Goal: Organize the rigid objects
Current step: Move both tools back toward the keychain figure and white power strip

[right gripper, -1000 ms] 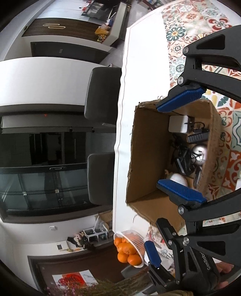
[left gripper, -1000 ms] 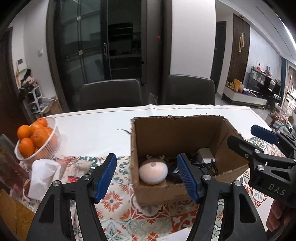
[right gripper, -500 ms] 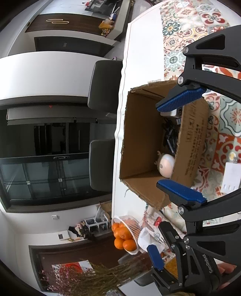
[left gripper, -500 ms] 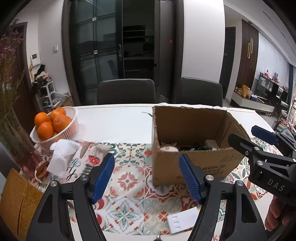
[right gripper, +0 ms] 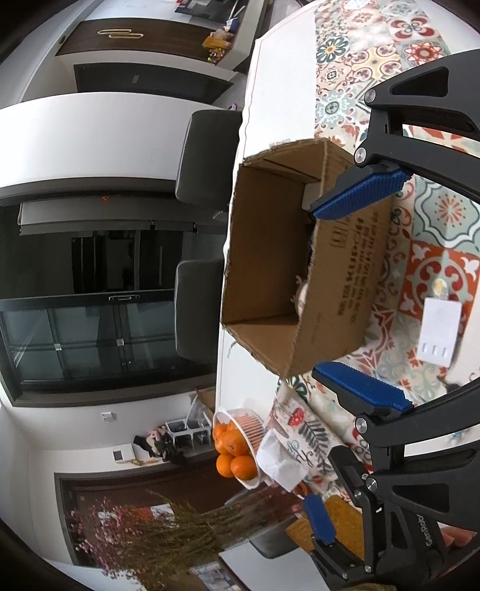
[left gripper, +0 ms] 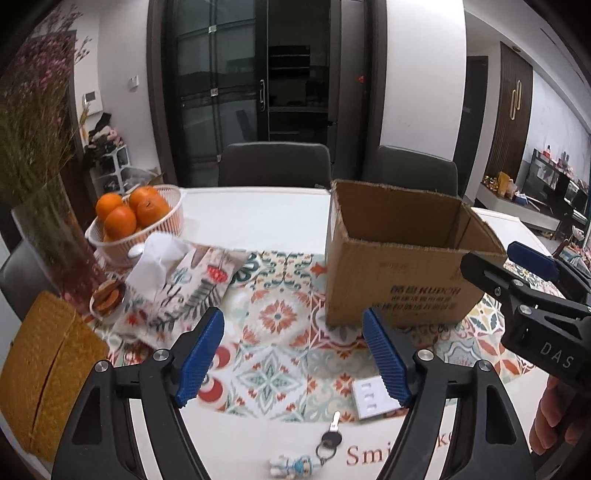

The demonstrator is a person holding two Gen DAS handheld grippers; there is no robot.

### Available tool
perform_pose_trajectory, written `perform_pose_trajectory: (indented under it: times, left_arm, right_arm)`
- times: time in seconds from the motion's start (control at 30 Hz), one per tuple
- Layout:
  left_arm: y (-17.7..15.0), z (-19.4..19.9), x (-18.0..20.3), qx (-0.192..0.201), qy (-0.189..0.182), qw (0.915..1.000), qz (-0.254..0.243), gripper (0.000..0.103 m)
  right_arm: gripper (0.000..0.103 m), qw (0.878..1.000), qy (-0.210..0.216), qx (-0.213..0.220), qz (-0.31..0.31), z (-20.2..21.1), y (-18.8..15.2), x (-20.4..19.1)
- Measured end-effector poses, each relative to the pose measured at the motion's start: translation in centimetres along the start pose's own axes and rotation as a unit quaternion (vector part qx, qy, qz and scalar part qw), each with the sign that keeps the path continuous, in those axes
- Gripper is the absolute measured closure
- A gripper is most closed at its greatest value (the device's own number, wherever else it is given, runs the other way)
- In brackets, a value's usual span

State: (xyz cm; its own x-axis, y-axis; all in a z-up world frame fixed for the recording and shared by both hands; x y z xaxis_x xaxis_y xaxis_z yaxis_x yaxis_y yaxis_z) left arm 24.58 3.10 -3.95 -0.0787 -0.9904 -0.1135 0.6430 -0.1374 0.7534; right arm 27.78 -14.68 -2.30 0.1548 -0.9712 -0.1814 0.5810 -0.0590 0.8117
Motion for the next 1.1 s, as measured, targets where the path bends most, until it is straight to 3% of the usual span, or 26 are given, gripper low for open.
perform_pose_trajectory:
  times: [1.1]
  left_arm:
    - [-10.2, 0.1, 0.9, -0.075, -0.034, 0.9966, 0.007, 0.026]
  right_arm:
    - [0.019, 0.997, 0.016, -0.07, -0.029, -0.6, -9.9, -0.7]
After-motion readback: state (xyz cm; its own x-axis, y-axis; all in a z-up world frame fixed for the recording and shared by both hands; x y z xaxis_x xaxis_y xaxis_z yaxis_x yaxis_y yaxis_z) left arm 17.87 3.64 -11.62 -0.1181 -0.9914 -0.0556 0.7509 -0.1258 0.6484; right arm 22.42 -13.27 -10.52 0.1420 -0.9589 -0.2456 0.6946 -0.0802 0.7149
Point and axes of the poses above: each gripper's, at about its wrist camera, not at the fingertips, and z roughly against the way its jaws point, x to its right, y to its top, the point moved 7 cm from there along -z, roughly the way its jaws point, and after that the axes turned 9 degrees about -z, right-handed, at the moved point
